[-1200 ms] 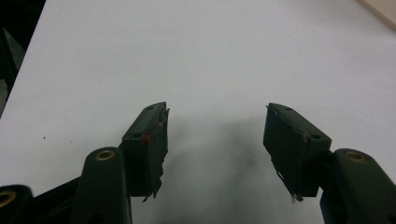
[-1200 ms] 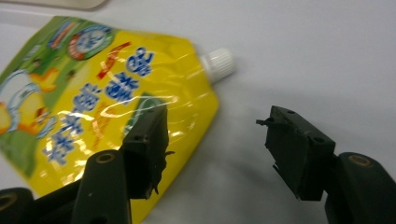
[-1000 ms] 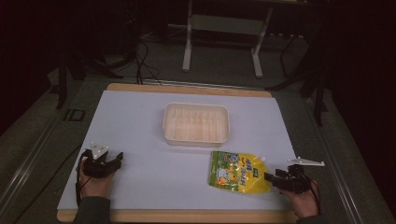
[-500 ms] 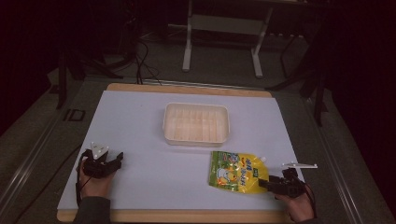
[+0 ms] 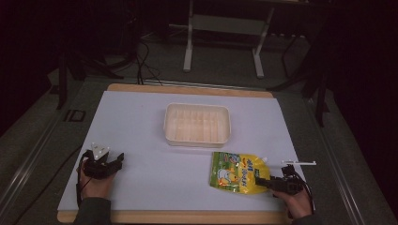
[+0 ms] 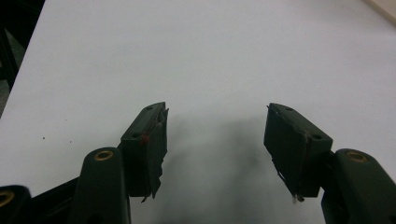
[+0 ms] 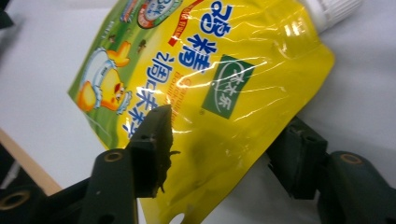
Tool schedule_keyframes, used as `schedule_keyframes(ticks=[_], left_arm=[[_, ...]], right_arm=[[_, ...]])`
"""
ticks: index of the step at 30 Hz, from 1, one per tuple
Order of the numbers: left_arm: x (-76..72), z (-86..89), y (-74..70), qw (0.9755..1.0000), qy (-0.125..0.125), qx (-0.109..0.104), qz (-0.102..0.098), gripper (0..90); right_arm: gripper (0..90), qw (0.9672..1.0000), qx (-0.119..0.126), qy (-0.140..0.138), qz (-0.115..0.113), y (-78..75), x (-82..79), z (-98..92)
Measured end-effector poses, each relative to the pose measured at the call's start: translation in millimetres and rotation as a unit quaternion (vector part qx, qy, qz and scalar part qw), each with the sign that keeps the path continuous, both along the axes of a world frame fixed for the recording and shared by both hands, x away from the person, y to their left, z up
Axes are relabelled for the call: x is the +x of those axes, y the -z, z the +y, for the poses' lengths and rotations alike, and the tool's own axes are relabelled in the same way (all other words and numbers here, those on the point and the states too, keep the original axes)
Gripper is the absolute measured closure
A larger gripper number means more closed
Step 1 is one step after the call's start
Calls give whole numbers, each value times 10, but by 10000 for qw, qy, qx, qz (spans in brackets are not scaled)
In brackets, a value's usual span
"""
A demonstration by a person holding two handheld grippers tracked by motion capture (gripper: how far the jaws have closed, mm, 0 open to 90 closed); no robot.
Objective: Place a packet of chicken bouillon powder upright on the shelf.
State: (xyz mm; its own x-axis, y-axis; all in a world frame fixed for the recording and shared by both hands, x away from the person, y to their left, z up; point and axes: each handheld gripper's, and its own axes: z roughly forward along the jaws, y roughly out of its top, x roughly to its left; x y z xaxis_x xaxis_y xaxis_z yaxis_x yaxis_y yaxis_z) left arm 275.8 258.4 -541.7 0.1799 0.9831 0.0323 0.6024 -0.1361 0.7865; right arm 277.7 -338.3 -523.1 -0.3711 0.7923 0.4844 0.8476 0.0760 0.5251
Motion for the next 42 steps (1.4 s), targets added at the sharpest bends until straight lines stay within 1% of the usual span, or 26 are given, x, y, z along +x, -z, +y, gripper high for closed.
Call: schedule_keyframes(ticks=[1, 2, 4, 5, 6, 9, 10, 12, 13, 15, 16, 17, 18, 20, 21, 25, 28, 31, 33, 36, 42], left_arm=[[-1, 0, -1, 10000, 0, 3, 2, 390], [0, 1, 0, 10000, -4, -11, -5, 390], [1, 3, 0, 10000, 0, -8, 3, 390], [1, 3, 0, 10000, 0, -8, 3, 390], [0, 2, 0, 10000, 0, -9, 1, 390], [0, 1, 0, 10000, 7, -2, 2, 390], [0, 0, 0, 10000, 1, -2, 0, 390], [0, 0, 0, 10000, 4, 4, 1, 389], [-1, 0, -1, 10000, 3, 7, 2, 390], [1, 0, 0, 10000, 4, 6, 3, 390], [0, -1, 0, 10000, 1, 4, 1, 389], [-1, 0, -1, 10000, 4, 7, 2, 389], [-1, 0, -1, 10000, 4, 7, 2, 389], [1, 0, 1, 10000, 1, -4, -2, 389], [0, 0, 0, 10000, 3, -6, -2, 389], [0, 0, 0, 10000, 0, -14, -5, 389], [-1, 1, -1, 10000, 6, -8, -4, 389], [-1, 1, -1, 10000, 3, -11, -5, 389], [-1, 1, -1, 10000, 6, -8, -5, 389], [-1, 0, -1, 10000, 4, -5, -4, 389], [-1, 1, -1, 10000, 11, -5, -3, 389]], right_arm=[[485, 9998, 159, -39, 63, 13, 22, 4], [498, 9997, 233, -69, 82, 15, 32, 8], [533, 9997, 253, -66, 24, -4, 41, 15], [533, 9997, 253, -66, 24, -4, 41, 15], [569, 9994, 346, -88, -22, -43, 48, 9], [621, 9981, 567, -190, -131, -127, 50, -5], [621, 9981, 567, -190, -131, -127, 50, -5], [660, 9970, 693, -280, -202, -190, 49, -1], [681, 9961, 763, -369, -246, -235, 50, 9], [717, 9951, 809, -474, -314, -286, 51, 28], [748, 9941, 878, -552, -327, -314, 50, 42], [761, 9930, 934, -611, -382, -338, 48, 57], [761, 9930, 934, -611, -382, -338, 48, 57], [801, 9907, 1055, -738, -448, -404, 51, 98], [820, 9899, 1069, -787, -491, -435, 57, 120], [883, 9862, 1251, -916, -586, -523, 85, 192], [895, 9828, 1387, -1004, -687, -571, 103, 260], [896, 9801, 1473, -1076, -788, -616, 115, 335], [897, 9790, 1500, -1105, -832, -640, 123, 375], [898, 9759, 1566, -1209, -921, -678, 142, 447], [898, 9716, 1600, -1378, -1072, -756, 195, 609]])
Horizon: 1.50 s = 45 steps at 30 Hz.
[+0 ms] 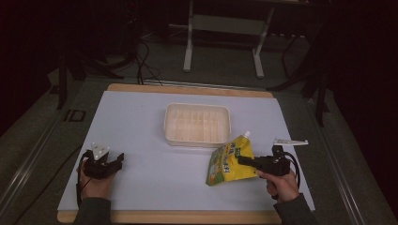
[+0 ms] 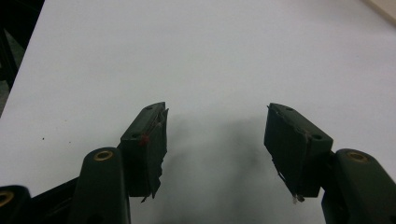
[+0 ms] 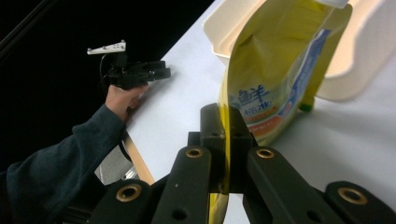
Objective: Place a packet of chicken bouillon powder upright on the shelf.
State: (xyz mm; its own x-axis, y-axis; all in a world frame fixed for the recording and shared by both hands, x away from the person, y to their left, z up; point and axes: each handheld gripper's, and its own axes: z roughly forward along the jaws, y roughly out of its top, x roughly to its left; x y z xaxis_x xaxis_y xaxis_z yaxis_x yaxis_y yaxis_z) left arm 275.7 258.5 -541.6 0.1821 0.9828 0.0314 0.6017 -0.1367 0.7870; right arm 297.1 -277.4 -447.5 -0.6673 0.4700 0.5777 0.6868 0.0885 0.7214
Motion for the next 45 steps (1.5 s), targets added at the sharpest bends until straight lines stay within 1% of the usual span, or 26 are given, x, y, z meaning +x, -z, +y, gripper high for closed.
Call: schedule_keyframes(ticks=[8, 13, 23, 34, 45], left_arm=[[-1, 2, -1, 10000, 3, -10, -2, 389], [-2, 4, -1, 10000, 1, -20, -5, 388], [-3, 2, -2, 10000, 2, -21, -13, 388], [-4, 3, -2, 10000, 4, -26, -22, 387], [-4, 0, -1, 10000, 4, -29, -29, 386]], right_arm=[[899, 9996, -68, -165, -210, -79, 62, 211], [900, 9992, -83, -252, -311, -112, 88, 289], [899, 9978, -91, -413, -514, -215, 80, 411], [899, 9963, -75, -618, -599, -252, 76, 566], [899, 9938, -77, -858, -699, -314, 72, 733]])
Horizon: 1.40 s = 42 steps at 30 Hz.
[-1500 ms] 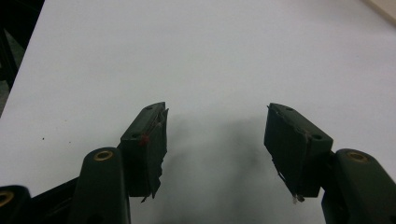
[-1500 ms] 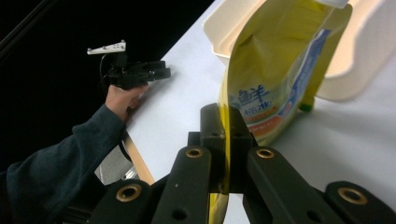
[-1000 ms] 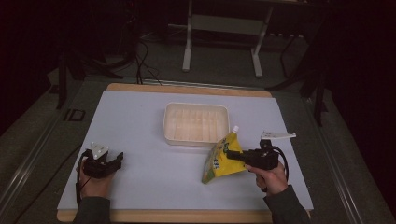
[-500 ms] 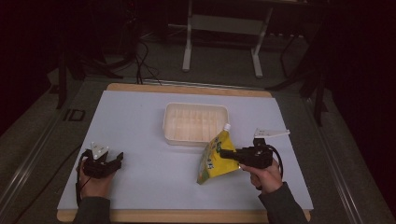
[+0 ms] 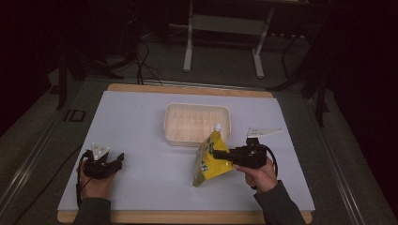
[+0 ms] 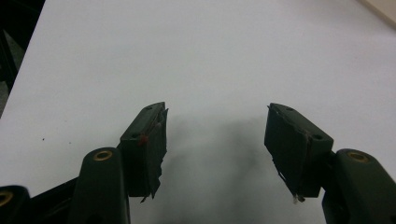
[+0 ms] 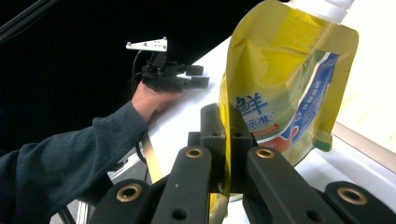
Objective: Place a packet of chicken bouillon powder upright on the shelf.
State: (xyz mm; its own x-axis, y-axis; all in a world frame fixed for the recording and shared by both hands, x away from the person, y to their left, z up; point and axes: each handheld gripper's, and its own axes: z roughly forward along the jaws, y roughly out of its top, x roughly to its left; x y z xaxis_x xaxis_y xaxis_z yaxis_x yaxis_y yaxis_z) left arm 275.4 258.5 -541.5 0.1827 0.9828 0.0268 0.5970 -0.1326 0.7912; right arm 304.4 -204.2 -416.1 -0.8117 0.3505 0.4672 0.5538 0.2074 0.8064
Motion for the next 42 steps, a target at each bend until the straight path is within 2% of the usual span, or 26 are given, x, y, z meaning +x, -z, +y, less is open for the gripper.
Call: schedule_keyframes(ticks=[24, 42], left_arm=[[1, 2, 0, 10000, -9, 0, 14, 385], [1, 6, -2, 10000, 6, 2, 26, 386]], right_arm=[[899, 9992, -63, -339, -196, -87, 41, 314], [899, 9984, -125, -351, -418, -212, 113, 419]])
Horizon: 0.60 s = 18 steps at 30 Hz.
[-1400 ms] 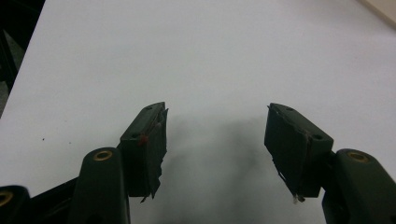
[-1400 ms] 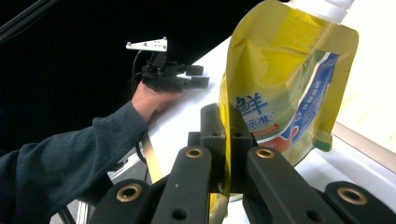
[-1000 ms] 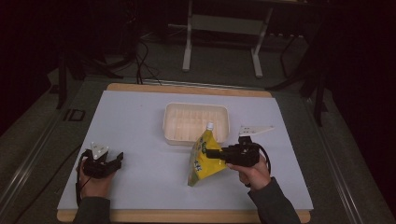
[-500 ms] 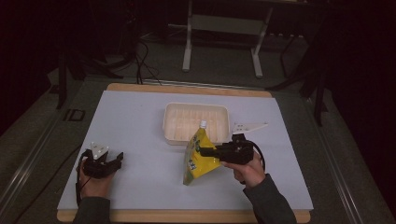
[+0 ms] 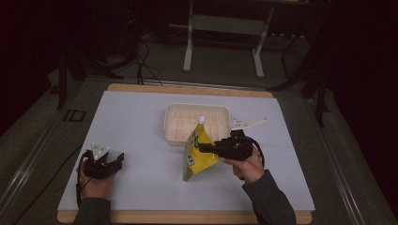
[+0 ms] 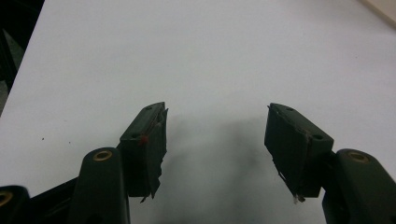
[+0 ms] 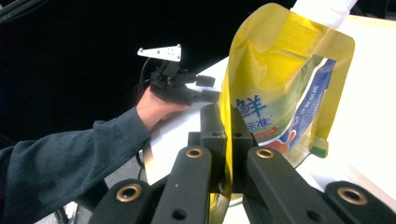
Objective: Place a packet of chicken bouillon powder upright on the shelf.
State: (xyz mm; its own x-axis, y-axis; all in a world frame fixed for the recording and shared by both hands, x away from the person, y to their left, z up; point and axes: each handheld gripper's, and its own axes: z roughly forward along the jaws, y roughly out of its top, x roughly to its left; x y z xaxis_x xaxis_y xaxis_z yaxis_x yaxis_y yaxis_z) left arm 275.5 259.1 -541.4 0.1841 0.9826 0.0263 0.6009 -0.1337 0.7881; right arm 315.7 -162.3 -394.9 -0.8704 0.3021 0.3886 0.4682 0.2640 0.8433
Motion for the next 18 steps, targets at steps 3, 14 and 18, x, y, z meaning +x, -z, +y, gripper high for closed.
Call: schedule_keyframes(ticks=[3, 14, 18], left_arm=[[0, 2, -1, 10000, 1, -2, 0, 385], [-1, 2, -1, 10000, 2, -11, -9, 385], [-1, 2, -1, 10000, 1, -11, -11, 385]], right_arm=[[899, 10000, -26, -1, -52, -31, 12, 19], [899, 9998, -68, 48, -207, -135, 84, 69], [899, 9996, -104, 75, -238, -158, 113, 77]])
